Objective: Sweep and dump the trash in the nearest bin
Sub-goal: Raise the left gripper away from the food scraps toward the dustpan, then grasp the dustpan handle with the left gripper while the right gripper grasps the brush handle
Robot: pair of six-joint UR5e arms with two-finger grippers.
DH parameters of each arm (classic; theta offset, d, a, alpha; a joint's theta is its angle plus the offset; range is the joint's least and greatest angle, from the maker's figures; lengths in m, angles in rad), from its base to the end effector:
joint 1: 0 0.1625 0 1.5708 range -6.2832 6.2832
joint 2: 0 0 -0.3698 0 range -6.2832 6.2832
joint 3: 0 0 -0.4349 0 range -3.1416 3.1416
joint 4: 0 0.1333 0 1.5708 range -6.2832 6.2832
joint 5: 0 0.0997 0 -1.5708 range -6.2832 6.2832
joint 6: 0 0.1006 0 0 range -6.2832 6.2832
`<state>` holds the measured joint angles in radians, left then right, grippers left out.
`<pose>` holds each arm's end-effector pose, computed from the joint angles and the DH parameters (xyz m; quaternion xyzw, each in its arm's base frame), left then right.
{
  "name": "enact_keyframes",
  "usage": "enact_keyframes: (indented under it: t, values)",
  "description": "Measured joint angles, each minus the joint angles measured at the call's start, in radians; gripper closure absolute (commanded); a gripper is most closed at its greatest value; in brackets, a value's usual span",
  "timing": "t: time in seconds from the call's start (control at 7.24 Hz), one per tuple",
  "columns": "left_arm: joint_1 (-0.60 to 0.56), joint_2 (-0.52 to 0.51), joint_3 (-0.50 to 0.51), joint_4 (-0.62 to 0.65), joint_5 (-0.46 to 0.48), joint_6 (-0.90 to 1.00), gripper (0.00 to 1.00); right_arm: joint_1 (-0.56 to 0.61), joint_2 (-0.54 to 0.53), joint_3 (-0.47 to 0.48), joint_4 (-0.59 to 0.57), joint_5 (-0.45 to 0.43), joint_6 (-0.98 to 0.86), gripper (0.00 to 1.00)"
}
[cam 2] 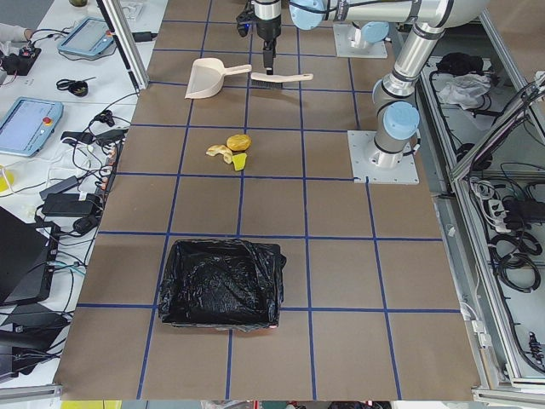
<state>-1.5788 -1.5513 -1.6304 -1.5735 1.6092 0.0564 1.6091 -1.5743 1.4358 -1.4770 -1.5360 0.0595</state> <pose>-0.1336 -0.5216 0.4101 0.0326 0.9991 0.0219 0.0187 0.1571 -0.5279 0.4964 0.0102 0.9995 -0.0215 0.0185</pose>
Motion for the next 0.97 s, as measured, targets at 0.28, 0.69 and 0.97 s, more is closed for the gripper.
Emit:
enact_keyframes:
  t: [0.28, 0.69, 0.97]
  values:
    - [0.000, -0.105, 0.032, 0.135, -0.009, -0.058, 0.00, 0.000, 0.004, 0.000, 0.004, -0.004, -0.001, 0.00]
    - [-0.042, -0.288, 0.176, 0.196, -0.038, -0.100, 0.05, 0.012, 0.011, 0.029, 0.004, 0.008, 0.007, 0.00]
    - [-0.121, -0.404, 0.264, 0.204, -0.045, -0.162, 0.08, 0.077, 0.003, 0.124, -0.010, 0.012, 0.017, 0.02]
